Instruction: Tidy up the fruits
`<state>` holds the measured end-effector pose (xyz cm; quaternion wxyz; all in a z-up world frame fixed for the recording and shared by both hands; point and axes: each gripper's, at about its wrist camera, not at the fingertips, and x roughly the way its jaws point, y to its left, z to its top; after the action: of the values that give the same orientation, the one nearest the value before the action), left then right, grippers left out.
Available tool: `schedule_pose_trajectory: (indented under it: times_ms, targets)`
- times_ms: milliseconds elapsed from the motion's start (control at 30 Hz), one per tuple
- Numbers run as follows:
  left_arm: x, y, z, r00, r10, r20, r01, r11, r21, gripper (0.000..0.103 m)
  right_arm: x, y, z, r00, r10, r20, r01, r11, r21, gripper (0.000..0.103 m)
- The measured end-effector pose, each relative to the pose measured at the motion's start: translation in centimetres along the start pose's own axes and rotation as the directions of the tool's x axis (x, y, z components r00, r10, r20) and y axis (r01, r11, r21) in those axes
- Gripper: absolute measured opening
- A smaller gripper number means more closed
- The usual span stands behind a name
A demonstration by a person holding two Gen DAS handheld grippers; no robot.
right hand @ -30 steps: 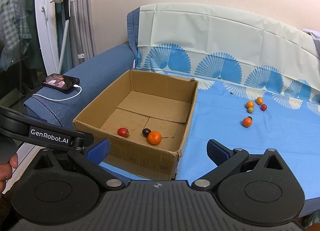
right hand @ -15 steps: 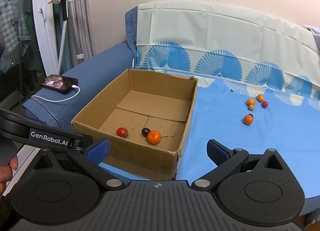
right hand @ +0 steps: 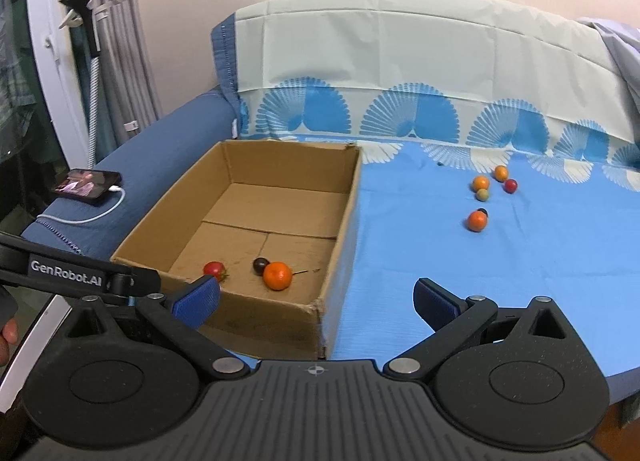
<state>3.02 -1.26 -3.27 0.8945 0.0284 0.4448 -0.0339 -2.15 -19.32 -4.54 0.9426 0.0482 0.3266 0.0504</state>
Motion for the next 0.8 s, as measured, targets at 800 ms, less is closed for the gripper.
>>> schedule_pose_trajectory:
  times_ms: [800]
  targets:
    - [3.0, -6.6, 6.3, 0.999, -0.046, 0.013, 0.045, 0.995, 0.087, 0.103, 2.4, -11.3, 1.5, 0.977, -0.213, 0.026, 0.208, 0.969, 0.130, 0.102]
